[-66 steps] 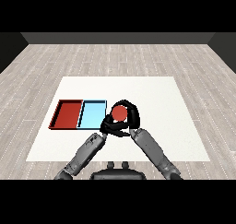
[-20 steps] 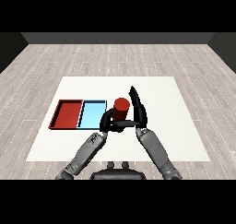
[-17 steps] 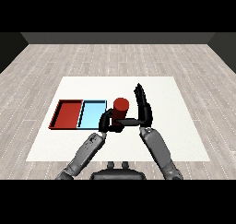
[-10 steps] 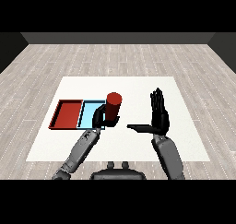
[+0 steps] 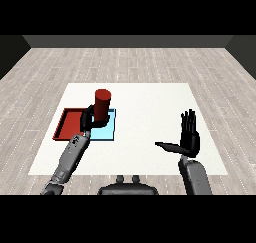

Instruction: Pick the red can and put it in the red box

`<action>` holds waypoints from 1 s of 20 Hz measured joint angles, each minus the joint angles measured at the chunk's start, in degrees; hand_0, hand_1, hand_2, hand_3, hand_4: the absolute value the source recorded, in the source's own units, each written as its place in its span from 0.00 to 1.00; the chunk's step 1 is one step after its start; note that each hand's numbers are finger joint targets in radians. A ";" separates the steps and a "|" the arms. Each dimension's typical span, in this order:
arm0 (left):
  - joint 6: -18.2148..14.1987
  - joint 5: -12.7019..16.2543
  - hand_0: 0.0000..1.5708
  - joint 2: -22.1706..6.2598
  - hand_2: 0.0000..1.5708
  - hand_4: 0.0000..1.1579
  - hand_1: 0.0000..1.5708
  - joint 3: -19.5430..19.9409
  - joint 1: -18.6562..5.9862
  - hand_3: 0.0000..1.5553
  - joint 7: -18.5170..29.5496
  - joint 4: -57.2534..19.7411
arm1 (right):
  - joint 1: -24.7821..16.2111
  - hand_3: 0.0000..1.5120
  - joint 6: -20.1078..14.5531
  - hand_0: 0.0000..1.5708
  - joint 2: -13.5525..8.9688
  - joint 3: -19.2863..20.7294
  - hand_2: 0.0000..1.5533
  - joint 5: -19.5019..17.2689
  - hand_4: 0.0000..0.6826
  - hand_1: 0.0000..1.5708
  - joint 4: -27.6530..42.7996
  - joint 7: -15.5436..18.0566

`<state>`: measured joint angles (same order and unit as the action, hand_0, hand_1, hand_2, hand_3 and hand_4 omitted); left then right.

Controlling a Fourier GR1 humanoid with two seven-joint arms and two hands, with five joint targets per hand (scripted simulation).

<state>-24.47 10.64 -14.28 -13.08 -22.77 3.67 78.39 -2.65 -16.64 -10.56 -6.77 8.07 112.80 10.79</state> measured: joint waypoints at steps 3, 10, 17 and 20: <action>0.38 -1.40 1.00 -4.06 0.99 0.98 1.00 2.92 -1.04 0.95 -1.01 -4.80 | -0.35 0.00 0.72 0.00 -0.92 2.05 0.00 0.81 0.00 0.00 -0.78 0.06; 1.60 -4.01 1.00 -12.62 0.99 0.93 1.00 9.11 -2.82 0.96 -2.45 -17.98 | -1.28 0.00 2.08 0.00 -1.33 4.00 0.00 1.73 0.00 0.00 -2.39 0.71; 3.40 -6.91 1.00 -15.48 0.95 0.89 1.00 13.41 -9.01 0.90 3.38 -40.37 | 1.39 0.00 3.14 0.00 -0.77 4.13 0.00 1.26 0.00 0.00 -6.17 1.99; 3.74 -8.60 1.00 -15.02 0.95 0.83 1.00 13.66 -11.85 0.88 4.61 -49.50 | 1.74 0.00 3.41 0.00 -0.58 3.51 0.00 -0.42 0.00 0.00 -8.66 3.87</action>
<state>-20.73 2.04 -29.30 0.58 -34.62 8.27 28.89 -0.90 -13.23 -11.14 -3.26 7.64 104.15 14.66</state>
